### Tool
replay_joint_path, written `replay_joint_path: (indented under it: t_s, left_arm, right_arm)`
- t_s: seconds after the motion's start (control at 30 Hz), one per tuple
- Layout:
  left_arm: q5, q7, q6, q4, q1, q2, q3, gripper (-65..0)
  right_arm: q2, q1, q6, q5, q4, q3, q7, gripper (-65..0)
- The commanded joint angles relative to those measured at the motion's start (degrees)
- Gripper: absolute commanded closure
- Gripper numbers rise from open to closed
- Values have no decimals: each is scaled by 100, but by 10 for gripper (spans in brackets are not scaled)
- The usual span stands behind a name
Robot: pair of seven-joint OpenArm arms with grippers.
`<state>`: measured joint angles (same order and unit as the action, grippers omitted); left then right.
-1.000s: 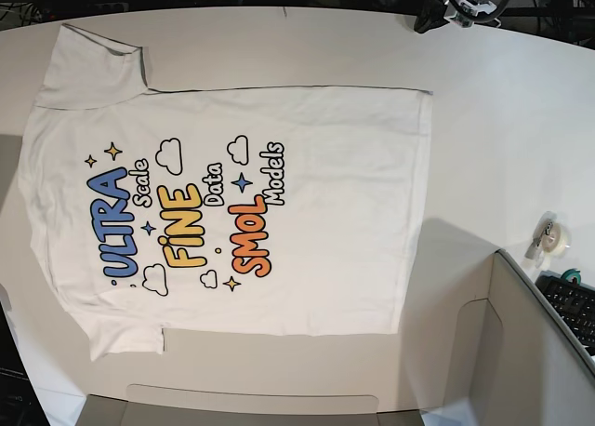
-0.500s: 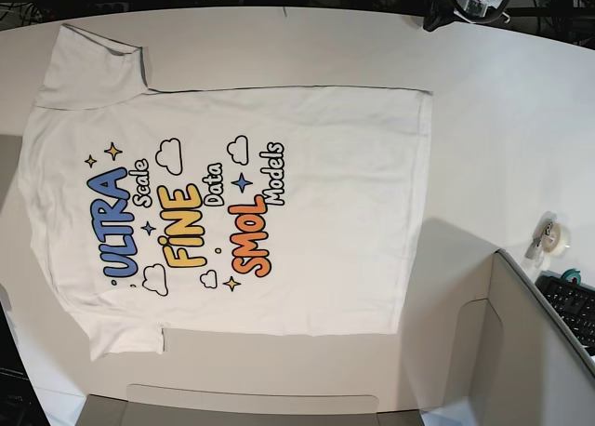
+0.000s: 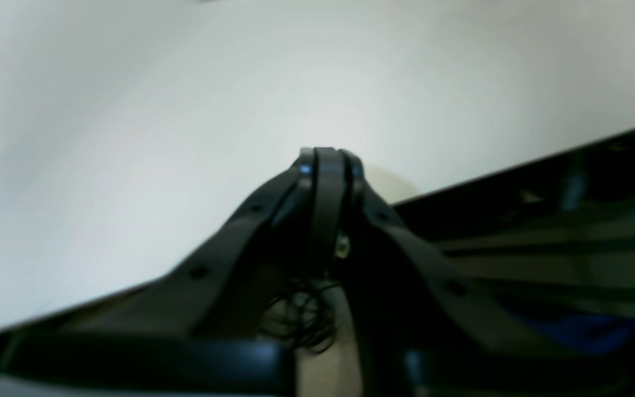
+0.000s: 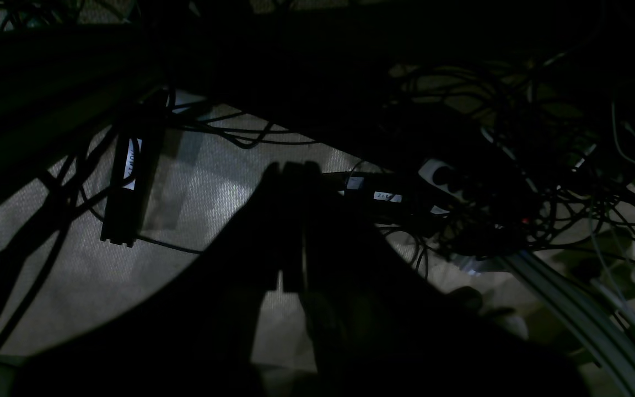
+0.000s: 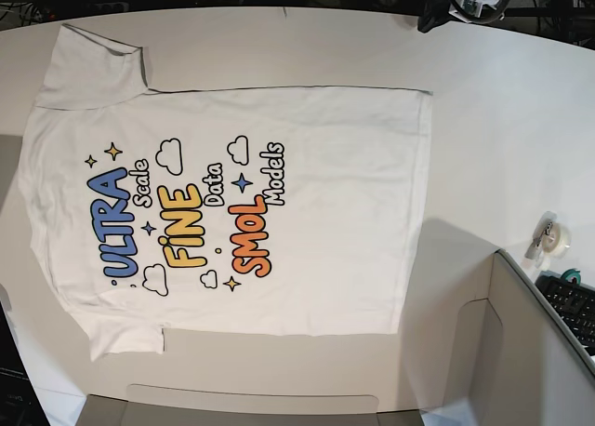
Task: Layout the t-shirt on the table in an organized manner, then fold the t-shirt properly
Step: 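Lift the left gripper back away from the shirt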
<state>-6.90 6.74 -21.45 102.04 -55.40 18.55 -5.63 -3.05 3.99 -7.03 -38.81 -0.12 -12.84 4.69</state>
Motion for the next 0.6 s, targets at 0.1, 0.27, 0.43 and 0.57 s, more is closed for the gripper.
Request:
replay_joint_path:
  t_s: [0.1, 0.27, 0.43, 0.57]
  left_arm:
    - [-53, 130, 49, 77, -65, -224, -39, 0]
    - [-53, 104, 66, 77, 173, -303, -488, 0]
    - [-62, 104, 66, 77, 269, -303, -664, 0]
    - [-80, 130, 66, 77, 269, -294, -672, 0]
  right_arm:
    - [-16, 19, -14, -1, 12, -4, 10, 0]
    - [-42, 19, -14, -1, 12, -4, 19, 0]
    - [-7, 19, -14, -1, 12, -4, 10, 0]
    - [-7, 19, -14, -1, 12, -4, 10, 0]
